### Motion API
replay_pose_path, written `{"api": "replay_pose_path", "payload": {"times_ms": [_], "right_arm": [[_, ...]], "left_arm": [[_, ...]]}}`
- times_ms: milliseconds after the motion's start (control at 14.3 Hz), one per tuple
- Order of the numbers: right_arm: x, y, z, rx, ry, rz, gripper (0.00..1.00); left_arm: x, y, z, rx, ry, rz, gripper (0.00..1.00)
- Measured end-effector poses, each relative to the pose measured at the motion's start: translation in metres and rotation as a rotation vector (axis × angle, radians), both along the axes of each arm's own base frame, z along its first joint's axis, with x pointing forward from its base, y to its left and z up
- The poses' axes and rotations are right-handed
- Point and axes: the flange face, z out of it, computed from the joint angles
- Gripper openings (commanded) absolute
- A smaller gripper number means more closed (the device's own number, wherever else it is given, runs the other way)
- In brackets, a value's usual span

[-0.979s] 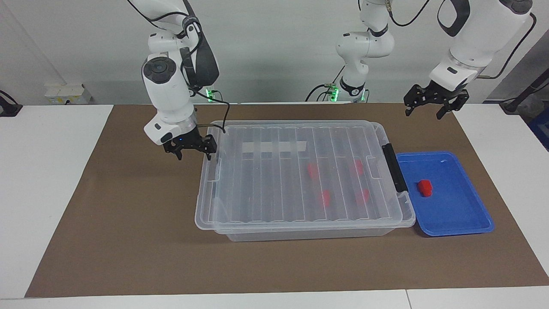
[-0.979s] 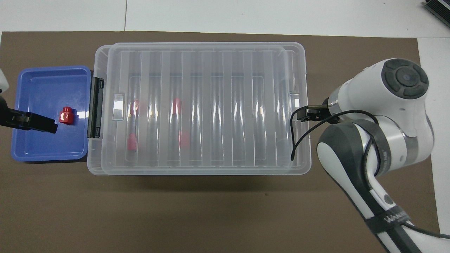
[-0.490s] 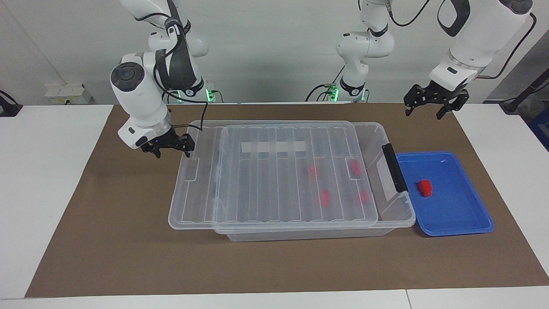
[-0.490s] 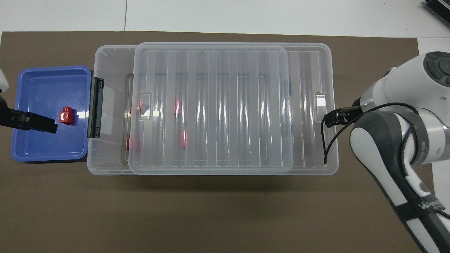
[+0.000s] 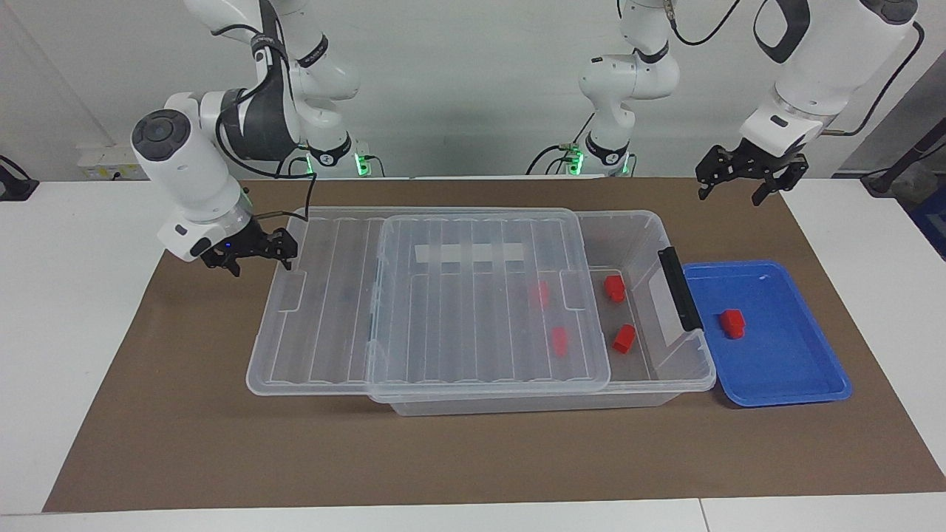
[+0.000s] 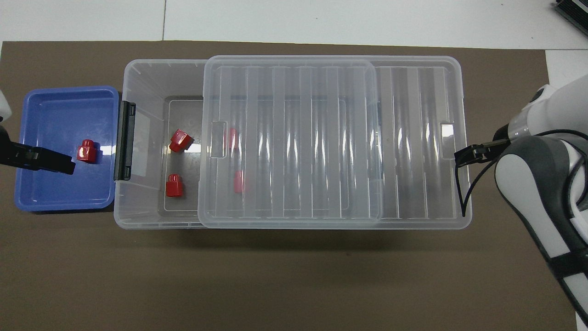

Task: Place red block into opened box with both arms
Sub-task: 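Slide the clear lid away from the left gripper with the right gripper, then grasp the red block with the left gripper while the right gripper withdraws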

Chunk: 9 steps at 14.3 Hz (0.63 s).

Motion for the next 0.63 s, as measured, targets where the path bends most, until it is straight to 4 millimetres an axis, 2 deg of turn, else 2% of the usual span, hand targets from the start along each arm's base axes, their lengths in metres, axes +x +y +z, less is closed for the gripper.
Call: {"api": "replay_pose_path", "payload": {"times_ms": [350,629], "right_arm": [[-0.001,-0.026,0.0,0.006,0.0,0.028,1.0],[-0.002,-0.034,0.0,0.007,0.0,0.026,1.0]], "left_arm": [[0.0,0.0,0.0,0.0,0.0,0.0,1.0],[-0.001,0.001,0.001,0.0,-0.001,0.001,1.0]]}}
